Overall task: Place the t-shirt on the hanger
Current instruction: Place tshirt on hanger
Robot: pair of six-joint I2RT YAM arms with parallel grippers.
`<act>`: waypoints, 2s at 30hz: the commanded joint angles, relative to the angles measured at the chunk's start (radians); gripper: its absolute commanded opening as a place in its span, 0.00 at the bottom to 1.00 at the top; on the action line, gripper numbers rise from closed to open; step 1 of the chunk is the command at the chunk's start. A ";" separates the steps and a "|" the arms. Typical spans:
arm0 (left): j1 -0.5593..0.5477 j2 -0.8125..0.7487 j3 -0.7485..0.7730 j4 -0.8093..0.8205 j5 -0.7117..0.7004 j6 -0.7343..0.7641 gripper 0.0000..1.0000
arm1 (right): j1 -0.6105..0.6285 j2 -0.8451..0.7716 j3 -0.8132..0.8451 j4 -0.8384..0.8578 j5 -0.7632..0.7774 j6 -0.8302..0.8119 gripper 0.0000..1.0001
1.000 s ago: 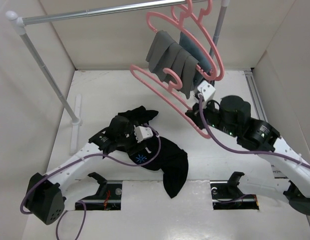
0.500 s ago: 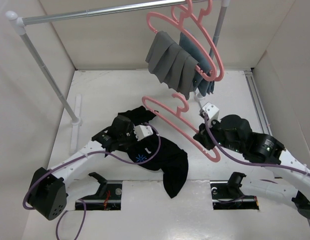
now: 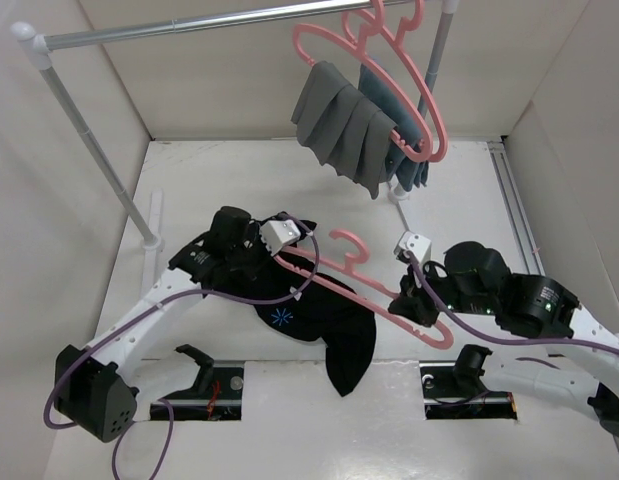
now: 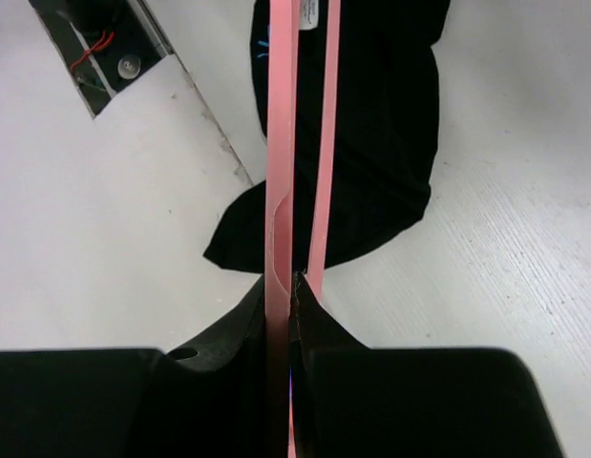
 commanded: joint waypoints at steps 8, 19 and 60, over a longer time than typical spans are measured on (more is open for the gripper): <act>0.002 0.043 0.052 -0.046 -0.012 -0.014 0.00 | 0.023 -0.006 -0.033 -0.036 -0.052 0.011 0.00; 0.002 0.043 0.101 -0.151 0.139 0.058 0.00 | 0.023 0.000 -0.067 0.024 0.102 0.030 0.00; 0.024 -0.066 0.417 -0.254 0.208 0.482 0.73 | 0.048 0.040 -0.414 0.852 0.283 -0.177 0.00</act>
